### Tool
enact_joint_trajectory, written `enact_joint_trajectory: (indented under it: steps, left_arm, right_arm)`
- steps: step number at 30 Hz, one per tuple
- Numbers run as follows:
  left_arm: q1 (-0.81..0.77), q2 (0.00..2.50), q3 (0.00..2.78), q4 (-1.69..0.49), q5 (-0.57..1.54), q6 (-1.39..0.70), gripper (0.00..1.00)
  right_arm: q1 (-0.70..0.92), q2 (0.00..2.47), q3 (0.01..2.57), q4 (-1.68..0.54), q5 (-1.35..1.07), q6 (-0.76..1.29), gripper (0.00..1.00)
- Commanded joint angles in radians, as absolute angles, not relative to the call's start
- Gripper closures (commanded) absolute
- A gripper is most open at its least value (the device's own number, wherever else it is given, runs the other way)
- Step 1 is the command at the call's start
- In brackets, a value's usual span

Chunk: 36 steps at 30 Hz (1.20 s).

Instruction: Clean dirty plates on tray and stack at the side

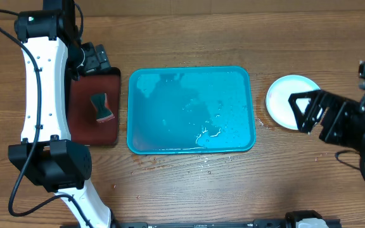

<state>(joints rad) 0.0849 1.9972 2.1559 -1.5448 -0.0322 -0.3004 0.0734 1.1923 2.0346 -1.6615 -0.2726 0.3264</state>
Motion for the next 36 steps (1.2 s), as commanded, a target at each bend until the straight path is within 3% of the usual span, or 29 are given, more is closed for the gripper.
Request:
enact_joint_trajectory:
  steps: [1, 9, 14, 21, 32, 36]
  left_arm:
    - [0.076, 1.985, 2.168, -1.542, -0.018, -0.303, 0.00]
    - [0.076, 1.985, 2.168, -1.539, -0.017, -0.303, 0.00]
    - [0.076, 1.985, 2.168, -1.539, -0.018, -0.303, 0.00]
    - [0.076, 1.985, 2.168, -1.539, -0.017, -0.303, 0.00]
    - [0.076, 1.985, 2.168, -1.539, -0.017, -0.303, 0.00]
    - [0.076, 1.985, 2.168, -1.539, -0.017, -0.303, 0.00]
  right_arm:
    - [0.078, 1.188, 2.046, -1.656, -0.342, 0.321, 0.00]
    - [0.078, 1.190, 2.024, -1.639, -0.249, 0.300, 0.00]
    - [0.076, 1.110, 1.846, -1.418, -0.233, 0.053, 0.00]
    - [0.076, 0.821, 1.332, -1.019, -0.198, -0.035, 0.00]
    - [0.076, 0.252, 0.382, -0.189, -0.172, -0.023, 0.00]
    - [0.076, 0.117, 0.169, -0.036, -0.172, -0.023, 0.00]
